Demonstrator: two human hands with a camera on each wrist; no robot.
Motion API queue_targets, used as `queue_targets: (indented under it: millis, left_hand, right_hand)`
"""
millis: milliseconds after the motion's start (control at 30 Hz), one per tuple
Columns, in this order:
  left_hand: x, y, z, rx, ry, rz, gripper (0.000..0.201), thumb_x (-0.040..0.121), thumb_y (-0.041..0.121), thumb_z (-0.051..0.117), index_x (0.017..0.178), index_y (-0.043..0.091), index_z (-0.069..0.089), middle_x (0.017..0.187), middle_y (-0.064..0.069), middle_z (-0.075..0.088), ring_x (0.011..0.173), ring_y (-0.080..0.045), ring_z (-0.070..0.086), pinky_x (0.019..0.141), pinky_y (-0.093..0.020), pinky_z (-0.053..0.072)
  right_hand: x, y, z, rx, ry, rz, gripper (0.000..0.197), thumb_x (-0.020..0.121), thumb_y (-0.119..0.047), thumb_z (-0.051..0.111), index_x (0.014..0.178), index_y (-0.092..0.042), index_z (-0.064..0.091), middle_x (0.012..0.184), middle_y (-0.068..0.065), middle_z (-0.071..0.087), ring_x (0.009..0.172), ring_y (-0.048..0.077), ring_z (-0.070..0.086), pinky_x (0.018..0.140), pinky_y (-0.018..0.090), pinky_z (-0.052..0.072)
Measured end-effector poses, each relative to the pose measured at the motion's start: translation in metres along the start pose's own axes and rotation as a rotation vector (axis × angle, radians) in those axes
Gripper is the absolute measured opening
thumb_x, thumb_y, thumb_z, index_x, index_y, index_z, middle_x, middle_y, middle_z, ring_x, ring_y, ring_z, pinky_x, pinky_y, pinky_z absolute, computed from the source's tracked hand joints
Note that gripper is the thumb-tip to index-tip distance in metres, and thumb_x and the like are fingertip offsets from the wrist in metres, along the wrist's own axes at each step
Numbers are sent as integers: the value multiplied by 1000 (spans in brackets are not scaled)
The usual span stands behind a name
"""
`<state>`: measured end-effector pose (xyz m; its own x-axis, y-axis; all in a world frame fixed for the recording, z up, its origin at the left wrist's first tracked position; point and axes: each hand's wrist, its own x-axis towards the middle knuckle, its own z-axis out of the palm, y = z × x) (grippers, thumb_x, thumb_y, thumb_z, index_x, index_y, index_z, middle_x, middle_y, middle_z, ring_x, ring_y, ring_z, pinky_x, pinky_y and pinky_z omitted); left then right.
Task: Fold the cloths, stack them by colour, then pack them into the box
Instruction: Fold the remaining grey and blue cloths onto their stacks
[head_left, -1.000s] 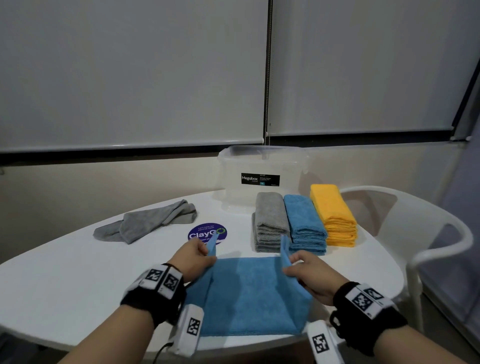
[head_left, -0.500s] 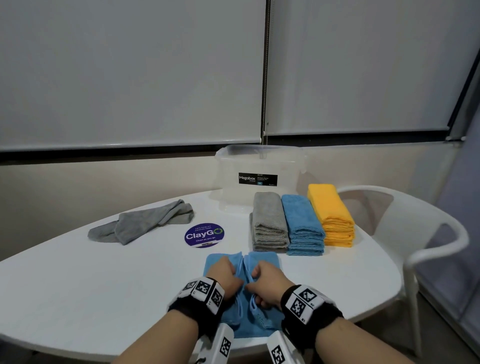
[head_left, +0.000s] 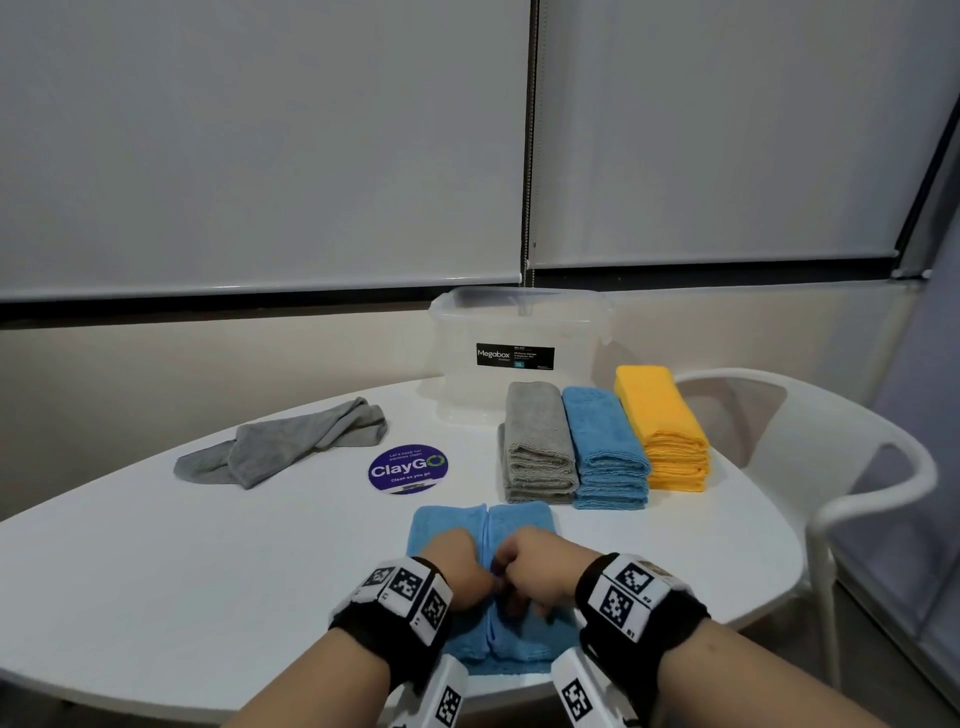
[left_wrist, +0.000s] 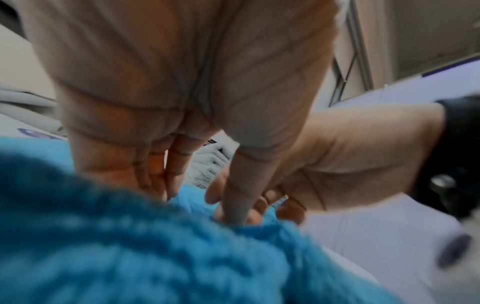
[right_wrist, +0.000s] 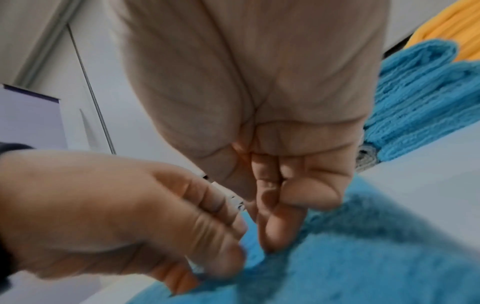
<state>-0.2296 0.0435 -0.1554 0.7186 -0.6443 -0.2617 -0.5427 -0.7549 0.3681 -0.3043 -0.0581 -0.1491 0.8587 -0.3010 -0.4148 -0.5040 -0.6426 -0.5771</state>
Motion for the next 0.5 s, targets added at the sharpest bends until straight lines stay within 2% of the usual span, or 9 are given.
queue_targets:
  millis: [33,67,133,167,233,333,400,500]
  left_hand:
    - [-3,3,3,57,7,16,42,84,32,66,116,8,57,118,-9,62,110,-25,59,85,-29,47]
    - [-5,6,6,111,16,25,43,83,29,66,119,8,54,121,-9,59,112,-25,58,86,-29,47]
    - [-8,10,13,182,24,62,45,83,21,65,122,7,48,127,-11,49,114,-26,54,88,-30,46]
    - [-9,10,15,206,18,88,45,84,18,64,123,6,45,128,-12,45,115,-27,53,91,-31,45]
    - [-10,8,16,248,4,146,43,84,13,61,123,7,44,128,-12,42,116,-29,51,95,-33,43]
    - [-7,-3,11,345,17,209,40,81,9,61,117,13,45,124,-11,45,114,-30,51,97,-37,44]
    - [-2,-15,4,403,37,182,43,80,7,62,118,14,44,123,-10,44,116,-30,48,97,-41,43]
    - [3,-32,-7,426,75,111,41,85,4,55,123,12,43,128,-10,40,121,-30,45,98,-43,44]
  right_hand:
    - [0,3,-6,-70,37,-34,32,88,1,42,109,-8,66,98,13,69,66,20,62,57,28,48]
    - [0,6,-12,-161,89,-63,32,89,-2,44,111,-10,66,107,11,68,77,19,62,66,27,49]
    - [0,16,-21,-357,182,-84,34,88,-5,45,115,-14,63,122,7,60,108,23,57,90,30,45]
    - [0,23,-24,-426,204,-82,36,87,-5,45,117,-17,62,125,7,56,117,26,52,96,33,42]
    - [-1,36,-27,-502,194,-56,38,89,-7,44,119,-23,59,126,4,51,120,28,47,99,36,37]
    - [-11,41,-28,-530,136,-71,37,90,-11,42,118,-29,57,118,2,50,117,29,47,95,36,35]
    - [-18,36,-26,-501,61,-140,35,91,-14,47,122,-24,59,124,4,54,117,25,51,97,30,37]
    - [-32,23,-24,-406,-74,-201,38,90,-20,55,127,-22,60,127,-2,59,114,16,55,96,24,40]
